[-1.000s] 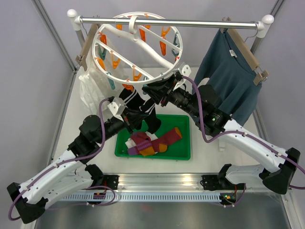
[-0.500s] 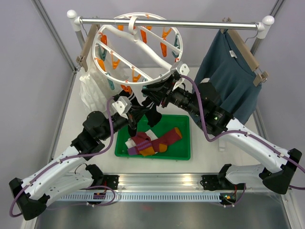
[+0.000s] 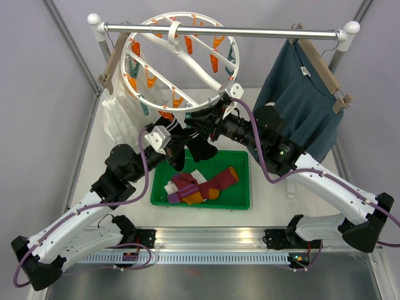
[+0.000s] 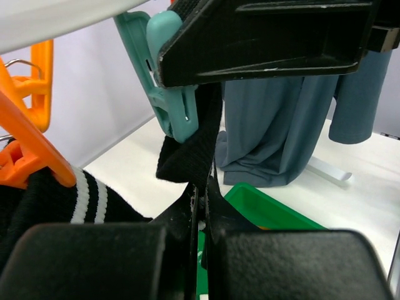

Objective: Clip the socks to the hanger
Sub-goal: Clamp the sock onto the hanger, then pick up the sock from the bin.

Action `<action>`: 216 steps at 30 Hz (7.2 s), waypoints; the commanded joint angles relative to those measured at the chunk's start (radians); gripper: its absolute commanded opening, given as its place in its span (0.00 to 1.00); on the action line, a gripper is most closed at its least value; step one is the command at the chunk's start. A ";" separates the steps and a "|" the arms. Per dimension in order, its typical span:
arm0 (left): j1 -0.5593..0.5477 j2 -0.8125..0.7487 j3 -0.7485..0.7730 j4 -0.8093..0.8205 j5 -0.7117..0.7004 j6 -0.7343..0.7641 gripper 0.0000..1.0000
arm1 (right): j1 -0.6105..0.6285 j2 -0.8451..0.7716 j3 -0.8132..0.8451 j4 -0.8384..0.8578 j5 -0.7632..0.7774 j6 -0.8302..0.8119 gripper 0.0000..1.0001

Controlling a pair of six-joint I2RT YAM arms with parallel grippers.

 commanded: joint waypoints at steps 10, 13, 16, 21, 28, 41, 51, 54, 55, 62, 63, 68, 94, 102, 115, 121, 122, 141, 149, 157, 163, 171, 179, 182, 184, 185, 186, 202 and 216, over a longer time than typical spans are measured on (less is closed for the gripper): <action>0.019 -0.010 0.034 0.065 0.009 0.026 0.02 | 0.003 -0.016 0.038 -0.015 -0.003 -0.017 0.00; 0.021 -0.010 0.032 0.055 0.007 0.027 0.02 | 0.003 -0.020 0.037 -0.007 0.002 -0.014 0.00; 0.022 -0.013 0.026 0.061 0.003 0.024 0.02 | 0.003 -0.020 0.043 -0.012 -0.007 -0.014 0.00; 0.024 -0.009 0.032 0.058 0.013 0.023 0.02 | 0.003 -0.025 0.043 -0.010 0.014 -0.012 0.00; 0.024 0.004 0.023 0.055 0.027 0.013 0.02 | 0.003 -0.031 0.044 0.003 0.027 -0.006 0.00; 0.024 0.016 0.018 0.062 0.033 0.004 0.02 | 0.003 -0.031 0.047 0.000 0.011 -0.003 0.00; 0.030 0.031 0.034 0.068 0.023 0.001 0.02 | 0.003 -0.030 0.049 -0.012 -0.005 -0.012 0.00; 0.033 0.030 0.038 0.069 0.020 0.003 0.02 | 0.003 -0.030 0.047 -0.012 -0.009 -0.012 0.00; 0.033 0.028 0.040 0.068 0.018 0.001 0.02 | 0.003 -0.030 0.047 -0.013 -0.012 -0.012 0.00; 0.037 0.024 0.060 0.065 0.020 0.006 0.02 | 0.003 -0.025 0.044 -0.020 -0.010 -0.020 0.00; 0.038 0.024 0.061 0.062 0.020 0.007 0.02 | 0.003 -0.025 0.044 -0.020 -0.010 -0.018 0.00; 0.038 0.016 0.070 0.062 0.024 0.007 0.02 | 0.003 -0.022 0.044 -0.021 -0.013 -0.023 0.00; 0.038 0.008 0.090 0.026 0.038 -0.013 0.02 | 0.016 -0.034 0.017 0.034 -0.047 -0.051 0.00; 0.038 0.016 0.119 0.003 0.009 -0.016 0.02 | 0.019 -0.031 0.015 0.029 -0.068 -0.051 0.00; 0.038 -0.004 0.123 -0.009 0.004 -0.057 0.02 | 0.028 -0.031 0.026 0.011 0.004 -0.052 0.22; 0.038 -0.019 0.142 -0.044 -0.015 -0.085 0.02 | 0.048 -0.031 0.066 -0.041 0.068 -0.003 0.60; 0.038 -0.018 0.155 -0.066 -0.040 -0.121 0.02 | 0.049 -0.037 0.081 -0.062 0.088 0.009 0.66; 0.038 -0.019 0.394 -0.474 -0.660 -0.240 0.02 | 0.054 -0.214 -0.005 -0.331 0.261 0.178 0.81; 0.038 0.031 0.505 -0.600 -0.901 -0.269 0.06 | 0.057 -0.232 -0.175 -0.348 0.349 0.204 0.78; 0.038 0.019 0.463 -0.567 -0.904 -0.272 0.16 | 0.059 -0.157 -0.333 -0.360 0.513 0.307 0.70; 0.038 0.004 0.436 -0.541 -0.885 -0.277 0.19 | 0.059 -0.057 -0.449 -0.399 0.610 0.459 0.62; 0.038 -0.021 0.409 -0.517 -0.855 -0.272 0.24 | 0.117 -0.051 -0.574 -0.245 0.496 0.378 0.61; 0.038 -0.048 0.405 -0.517 -0.806 -0.266 0.31 | 0.180 0.038 -0.588 -0.251 0.514 0.356 0.59; 0.038 -0.061 0.403 -0.526 -0.789 -0.269 0.32 | 0.186 0.058 -0.604 -0.270 0.537 0.391 0.59; 0.038 -0.068 0.405 -0.534 -0.773 -0.270 0.33 | 0.186 0.061 -0.620 -0.282 0.545 0.405 0.59; 0.038 -0.072 0.405 -0.537 -0.764 -0.272 0.34 | 0.186 0.061 -0.624 -0.283 0.545 0.414 0.59; 0.038 -0.073 0.405 -0.538 -0.760 -0.273 0.34 | 0.187 0.058 -0.632 -0.279 0.535 0.414 0.59; 0.038 -0.108 0.399 -0.557 -0.697 -0.298 0.35 | 0.318 -0.013 -0.672 -0.150 0.550 0.373 0.54; 0.038 -0.131 0.399 -0.581 -0.648 -0.309 0.38 | 0.482 0.151 -0.539 -0.030 0.594 0.198 0.54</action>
